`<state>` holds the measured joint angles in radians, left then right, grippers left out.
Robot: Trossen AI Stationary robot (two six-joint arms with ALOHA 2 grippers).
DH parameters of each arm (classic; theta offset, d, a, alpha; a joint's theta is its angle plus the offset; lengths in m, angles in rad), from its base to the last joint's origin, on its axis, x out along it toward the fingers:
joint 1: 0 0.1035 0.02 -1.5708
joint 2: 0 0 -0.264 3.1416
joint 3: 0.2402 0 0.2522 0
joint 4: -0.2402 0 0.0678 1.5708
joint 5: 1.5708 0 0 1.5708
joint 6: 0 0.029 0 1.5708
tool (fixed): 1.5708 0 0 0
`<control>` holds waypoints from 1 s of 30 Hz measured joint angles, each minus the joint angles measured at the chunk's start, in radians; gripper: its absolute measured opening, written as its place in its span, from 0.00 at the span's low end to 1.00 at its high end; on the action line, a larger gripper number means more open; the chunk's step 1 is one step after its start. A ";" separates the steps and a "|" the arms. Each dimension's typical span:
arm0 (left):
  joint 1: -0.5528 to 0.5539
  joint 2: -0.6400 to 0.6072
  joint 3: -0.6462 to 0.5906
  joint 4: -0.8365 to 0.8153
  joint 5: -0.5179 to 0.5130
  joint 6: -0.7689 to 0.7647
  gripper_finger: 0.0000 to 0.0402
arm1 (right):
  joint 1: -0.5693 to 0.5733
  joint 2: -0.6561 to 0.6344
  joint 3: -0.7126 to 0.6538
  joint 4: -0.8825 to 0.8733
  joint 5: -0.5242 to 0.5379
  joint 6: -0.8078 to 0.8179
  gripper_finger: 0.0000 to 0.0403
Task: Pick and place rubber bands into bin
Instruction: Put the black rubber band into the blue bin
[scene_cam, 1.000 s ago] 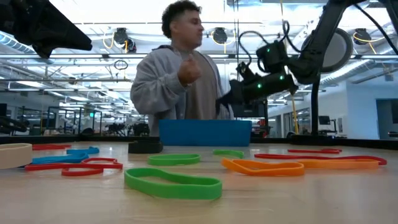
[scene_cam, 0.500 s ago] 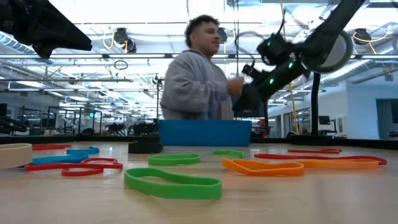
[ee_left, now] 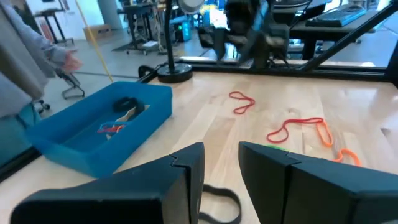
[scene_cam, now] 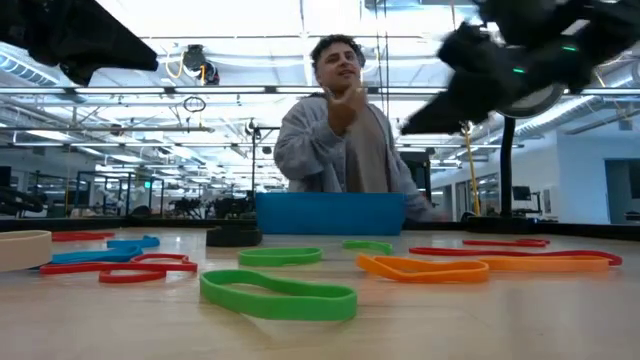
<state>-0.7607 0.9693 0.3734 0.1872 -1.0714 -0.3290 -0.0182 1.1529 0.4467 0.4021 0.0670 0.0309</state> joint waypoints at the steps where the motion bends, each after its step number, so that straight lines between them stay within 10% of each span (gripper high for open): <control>1: 0.005 0.018 0.011 0.006 0.011 0.007 0.26 | 0.044 0.000 -0.033 0.035 0.034 0.022 0.40; 15: 0.267 0.365 0.286 -0.203 0.243 -0.058 0.26 | 0.433 0.007 -0.272 0.276 0.461 0.262 0.23; 30: 0.477 0.687 0.425 -0.281 0.769 0.048 0.26 | 0.439 0.007 -0.272 0.268 0.483 0.237 0.18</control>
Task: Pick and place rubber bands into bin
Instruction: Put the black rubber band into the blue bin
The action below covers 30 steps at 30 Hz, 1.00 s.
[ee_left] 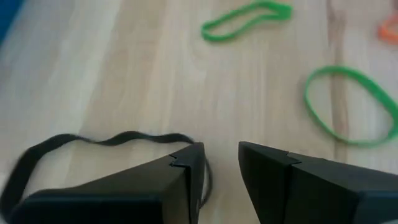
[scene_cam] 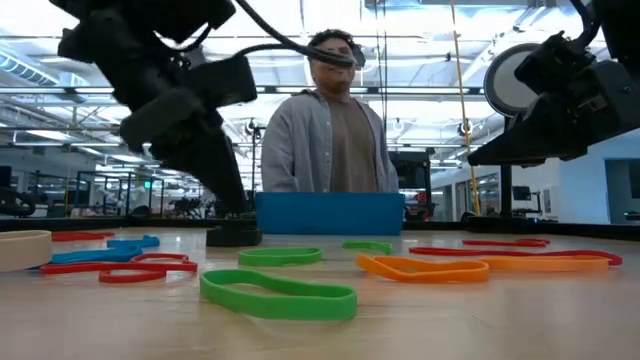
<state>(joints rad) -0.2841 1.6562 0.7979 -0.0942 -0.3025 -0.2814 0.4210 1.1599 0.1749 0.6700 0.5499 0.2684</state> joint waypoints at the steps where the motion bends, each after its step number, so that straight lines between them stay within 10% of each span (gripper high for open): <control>1: -0.002 0.010 0.000 0.000 0.001 0.017 0.26 | 0.000 0.000 0.000 -0.001 0.000 0.000 0.18; 20: -0.012 0.035 0.000 0.010 -0.057 0.036 0.53 | 0.000 0.000 0.000 -0.008 0.000 0.007 0.18; 30: -0.010 0.041 -0.002 0.011 -0.042 0.036 0.25 | 0.000 0.000 0.000 -0.011 0.000 0.007 0.18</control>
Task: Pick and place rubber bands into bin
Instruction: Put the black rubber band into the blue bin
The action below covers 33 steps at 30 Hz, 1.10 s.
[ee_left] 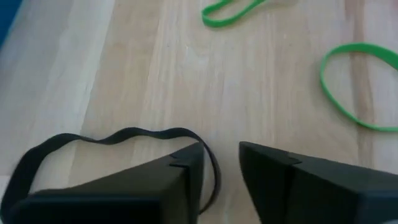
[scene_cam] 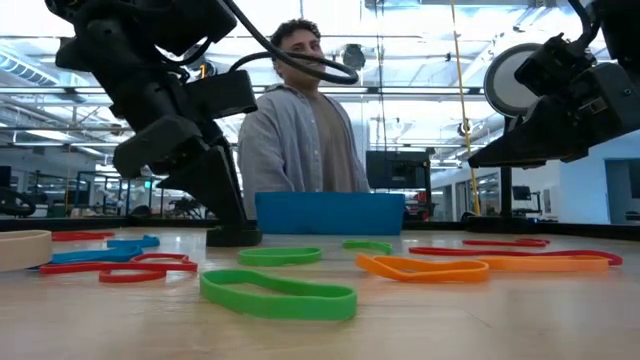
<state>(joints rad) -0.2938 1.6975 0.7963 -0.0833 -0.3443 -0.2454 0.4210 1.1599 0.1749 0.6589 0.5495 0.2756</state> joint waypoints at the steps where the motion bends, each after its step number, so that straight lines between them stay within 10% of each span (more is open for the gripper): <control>1: 0.001 0.006 0.000 0.002 -0.006 0.000 0.22 | 0.000 0.000 0.000 -0.002 0.000 0.000 0.18; 22: 0.001 -0.057 0.008 0.017 -0.072 0.077 0.02 | 0.000 0.000 0.000 -0.013 0.000 0.000 0.18; 33: 0.213 -0.235 0.014 0.469 0.025 0.414 0.02 | 0.000 0.000 0.000 -0.012 0.000 0.000 0.18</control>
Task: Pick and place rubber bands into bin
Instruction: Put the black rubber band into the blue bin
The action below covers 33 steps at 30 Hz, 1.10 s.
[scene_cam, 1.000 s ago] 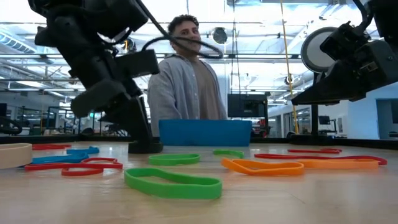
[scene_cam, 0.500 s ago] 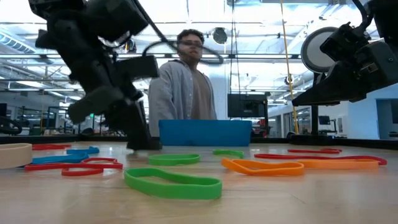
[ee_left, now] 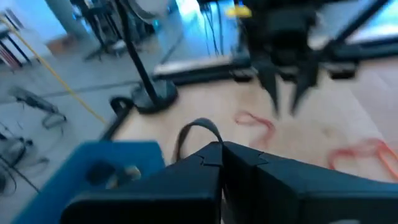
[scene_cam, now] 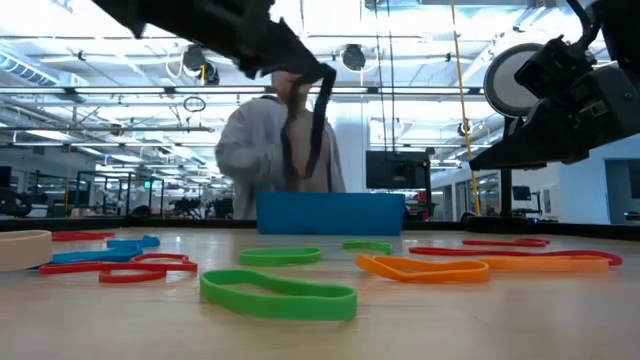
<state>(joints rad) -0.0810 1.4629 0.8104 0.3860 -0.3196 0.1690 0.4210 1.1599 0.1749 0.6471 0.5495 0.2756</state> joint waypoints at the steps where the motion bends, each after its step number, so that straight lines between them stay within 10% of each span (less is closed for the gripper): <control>1: 0.030 0.000 0.000 0.035 0.029 0.013 0.02 | 0.000 0.000 0.000 -0.001 0.000 0.000 0.18; 16: 0.457 0.035 -0.001 0.252 0.301 -0.026 0.01 | -0.001 0.000 0.000 -0.005 0.003 -0.007 0.18; 33: 0.558 0.234 -0.001 0.315 0.316 -0.101 0.12 | -0.002 0.000 0.000 -0.008 0.004 -0.026 0.18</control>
<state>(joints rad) 0.4770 1.6966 0.8097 0.7010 -0.0033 0.0685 0.4194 1.1603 0.1749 0.6395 0.5537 0.2499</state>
